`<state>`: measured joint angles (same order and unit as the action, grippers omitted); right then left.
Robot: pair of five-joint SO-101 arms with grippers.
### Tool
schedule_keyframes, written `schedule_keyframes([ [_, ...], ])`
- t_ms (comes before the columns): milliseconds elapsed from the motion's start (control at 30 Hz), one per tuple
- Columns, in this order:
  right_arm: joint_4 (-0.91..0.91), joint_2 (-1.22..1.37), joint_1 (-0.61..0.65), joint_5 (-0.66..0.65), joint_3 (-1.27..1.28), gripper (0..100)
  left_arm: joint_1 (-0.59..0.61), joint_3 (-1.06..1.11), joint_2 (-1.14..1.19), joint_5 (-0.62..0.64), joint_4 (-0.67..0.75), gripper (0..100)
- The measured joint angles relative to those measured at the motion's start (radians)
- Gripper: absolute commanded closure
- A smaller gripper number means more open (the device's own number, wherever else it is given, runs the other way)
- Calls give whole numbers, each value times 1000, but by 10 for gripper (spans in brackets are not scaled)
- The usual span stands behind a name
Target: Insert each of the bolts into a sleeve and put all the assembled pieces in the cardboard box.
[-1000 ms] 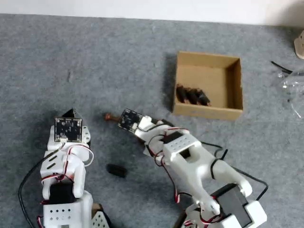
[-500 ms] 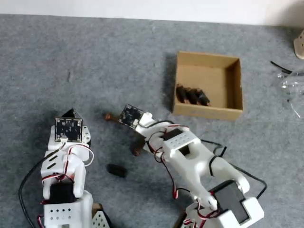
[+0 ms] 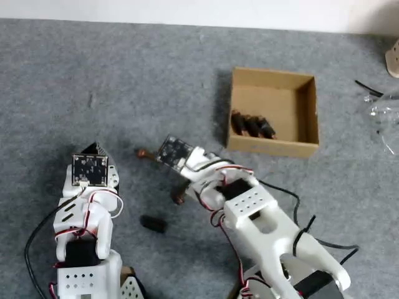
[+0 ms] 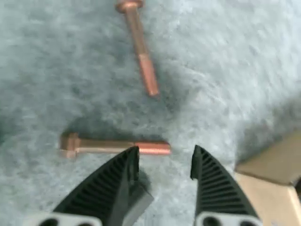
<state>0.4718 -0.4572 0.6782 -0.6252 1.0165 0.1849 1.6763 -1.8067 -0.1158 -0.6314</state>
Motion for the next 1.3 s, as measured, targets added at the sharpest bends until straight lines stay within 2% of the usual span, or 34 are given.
schedule_keyframes([
  [100, 6, 32, 48, -78, 0, 833, 0, 0, 0, 0, 0, 979],
  [233, 89, 117, 60, -121, -15, 833, 0, 0, 0, 0, 0, 979],
  [333, 135, 195, 66, -155, -69, 833, 46, 0, 0, 8, 0, 979],
  [433, 161, 253, 66, -164, -121, 833, 114, 0, 0, 84, 15, 979],
  [533, 167, 288, 68, -167, -157, 833, 123, 0, 0, 95, 37, 979],
  [1067, 173, 333, 183, -167, -252, 833, 127, 0, 0, 97, 43, 979],
  [1300, 167, 362, 201, -212, -259, 833, 127, 0, 0, 97, 43, 979],
])
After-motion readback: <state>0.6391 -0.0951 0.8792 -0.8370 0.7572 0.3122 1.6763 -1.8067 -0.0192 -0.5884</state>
